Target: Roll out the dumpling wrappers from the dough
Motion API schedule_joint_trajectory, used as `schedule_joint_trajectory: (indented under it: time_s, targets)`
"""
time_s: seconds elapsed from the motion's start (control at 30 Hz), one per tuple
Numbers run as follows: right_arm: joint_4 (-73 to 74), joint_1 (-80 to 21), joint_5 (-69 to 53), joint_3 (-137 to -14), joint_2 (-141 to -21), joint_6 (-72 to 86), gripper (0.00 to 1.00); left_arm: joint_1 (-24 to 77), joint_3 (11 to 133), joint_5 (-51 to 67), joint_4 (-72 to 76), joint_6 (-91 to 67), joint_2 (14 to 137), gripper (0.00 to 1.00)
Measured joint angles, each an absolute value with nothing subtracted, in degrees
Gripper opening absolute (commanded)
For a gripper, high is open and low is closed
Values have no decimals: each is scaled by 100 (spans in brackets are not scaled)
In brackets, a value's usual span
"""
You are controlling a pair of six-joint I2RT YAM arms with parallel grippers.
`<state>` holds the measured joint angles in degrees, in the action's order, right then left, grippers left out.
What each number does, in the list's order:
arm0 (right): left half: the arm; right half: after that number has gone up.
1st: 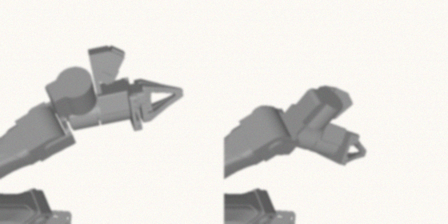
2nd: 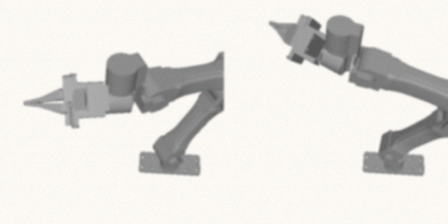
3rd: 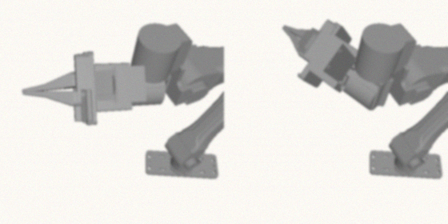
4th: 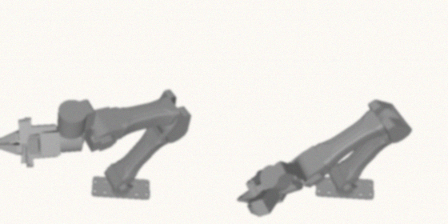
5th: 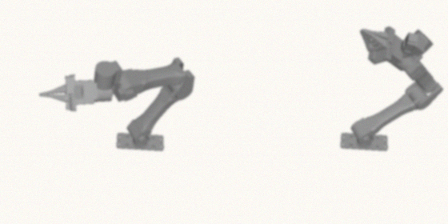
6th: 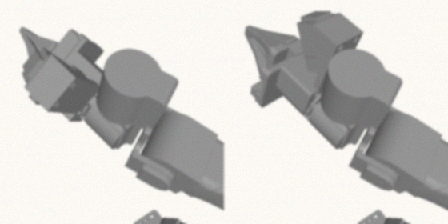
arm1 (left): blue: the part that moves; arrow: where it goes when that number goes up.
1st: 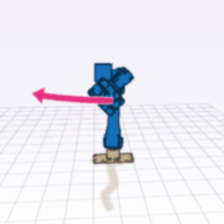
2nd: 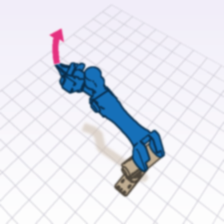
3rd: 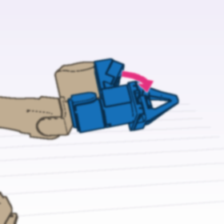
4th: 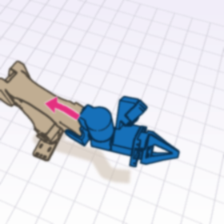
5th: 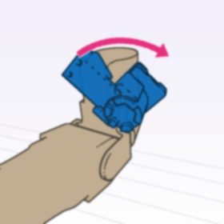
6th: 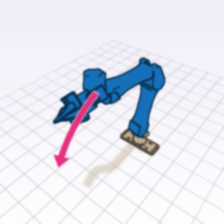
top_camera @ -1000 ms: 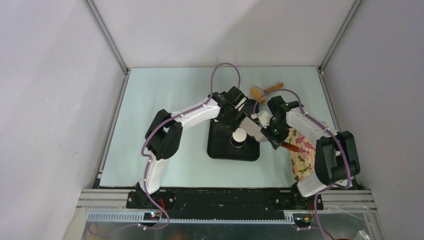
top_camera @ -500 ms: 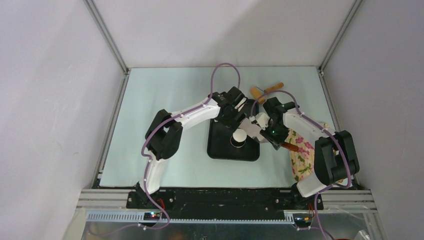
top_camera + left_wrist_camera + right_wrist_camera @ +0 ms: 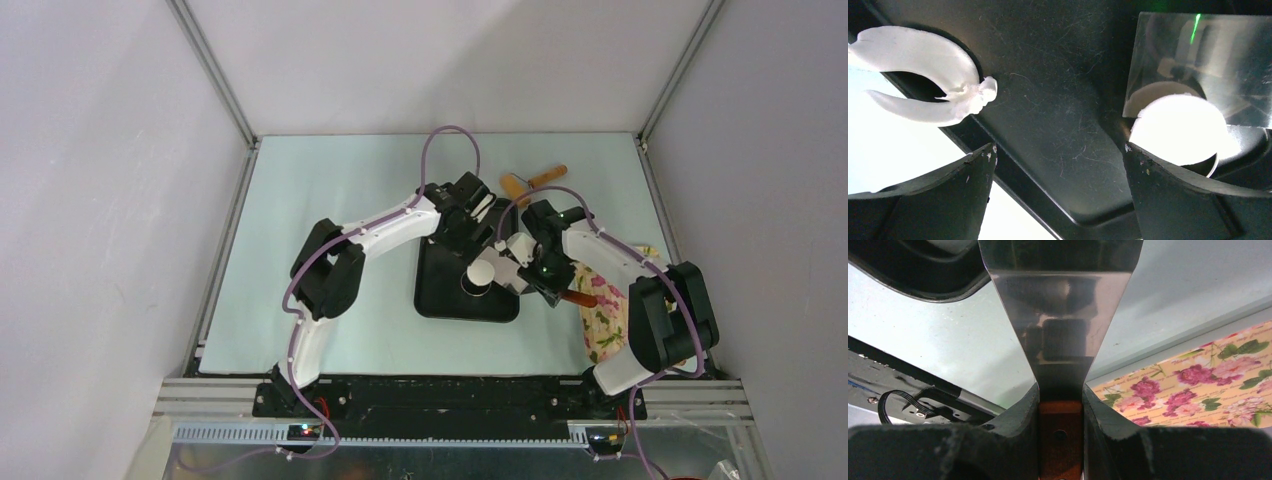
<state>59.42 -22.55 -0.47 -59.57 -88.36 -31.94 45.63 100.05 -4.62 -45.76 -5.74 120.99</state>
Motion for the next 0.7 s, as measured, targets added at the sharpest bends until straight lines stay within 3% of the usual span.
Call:
schedule_joint_trajectory:
  time_s: [0.7]
  targets:
    - [6036, -2318, -178, -5872, -8783, -3218, 0, 4388, 10578, -681, -4821, -703, 12453, 100]
